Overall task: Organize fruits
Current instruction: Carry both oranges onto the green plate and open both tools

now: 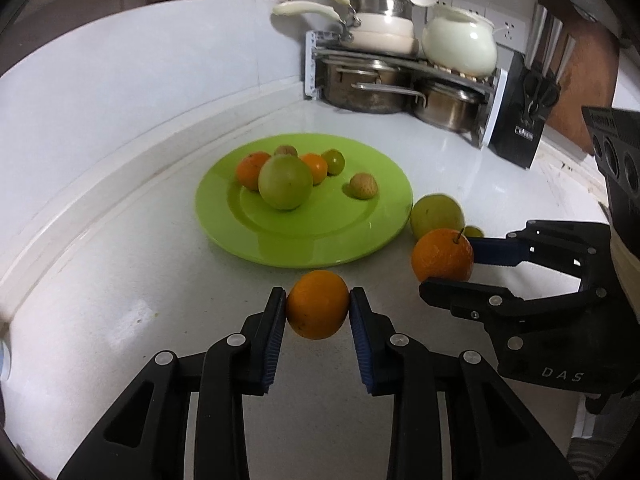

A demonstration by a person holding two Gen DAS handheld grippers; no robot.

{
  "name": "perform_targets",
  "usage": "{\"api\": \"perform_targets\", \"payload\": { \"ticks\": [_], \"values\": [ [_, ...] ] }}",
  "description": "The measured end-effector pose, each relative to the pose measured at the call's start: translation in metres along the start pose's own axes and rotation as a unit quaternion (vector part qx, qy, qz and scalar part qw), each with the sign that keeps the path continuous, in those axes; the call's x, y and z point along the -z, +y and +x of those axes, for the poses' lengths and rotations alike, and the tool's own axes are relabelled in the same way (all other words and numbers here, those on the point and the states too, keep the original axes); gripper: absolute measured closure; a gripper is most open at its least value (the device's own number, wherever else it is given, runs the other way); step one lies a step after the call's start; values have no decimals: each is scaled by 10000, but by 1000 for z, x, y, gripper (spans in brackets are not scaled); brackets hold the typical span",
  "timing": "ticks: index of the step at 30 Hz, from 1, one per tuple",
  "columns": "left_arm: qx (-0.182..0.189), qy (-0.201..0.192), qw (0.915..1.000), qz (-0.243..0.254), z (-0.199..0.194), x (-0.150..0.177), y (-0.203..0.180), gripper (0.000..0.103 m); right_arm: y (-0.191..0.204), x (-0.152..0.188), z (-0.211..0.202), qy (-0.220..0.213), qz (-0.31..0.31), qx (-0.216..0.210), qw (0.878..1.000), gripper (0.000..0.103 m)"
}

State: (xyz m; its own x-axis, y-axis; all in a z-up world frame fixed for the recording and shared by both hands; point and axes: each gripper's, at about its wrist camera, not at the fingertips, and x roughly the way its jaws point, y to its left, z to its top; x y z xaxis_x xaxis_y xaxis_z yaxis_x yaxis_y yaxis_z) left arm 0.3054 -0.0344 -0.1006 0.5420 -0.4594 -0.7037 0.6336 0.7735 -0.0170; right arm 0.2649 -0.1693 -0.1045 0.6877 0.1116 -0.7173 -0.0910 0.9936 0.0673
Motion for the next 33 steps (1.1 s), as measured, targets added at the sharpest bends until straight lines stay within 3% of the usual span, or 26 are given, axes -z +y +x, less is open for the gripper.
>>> {"api": "perform_targets", "payload": {
  "ticks": [17,33],
  "values": [
    [-318,-474,9972,-484,-55,-4,-20,71,-5,-10,-58,-511,-190,-120,9984,61],
    [-717,-1044,9895,-701,-89,-29,-49,71,-25,-23,-91,-858,-507,-332,9945,61]
  ]
}}
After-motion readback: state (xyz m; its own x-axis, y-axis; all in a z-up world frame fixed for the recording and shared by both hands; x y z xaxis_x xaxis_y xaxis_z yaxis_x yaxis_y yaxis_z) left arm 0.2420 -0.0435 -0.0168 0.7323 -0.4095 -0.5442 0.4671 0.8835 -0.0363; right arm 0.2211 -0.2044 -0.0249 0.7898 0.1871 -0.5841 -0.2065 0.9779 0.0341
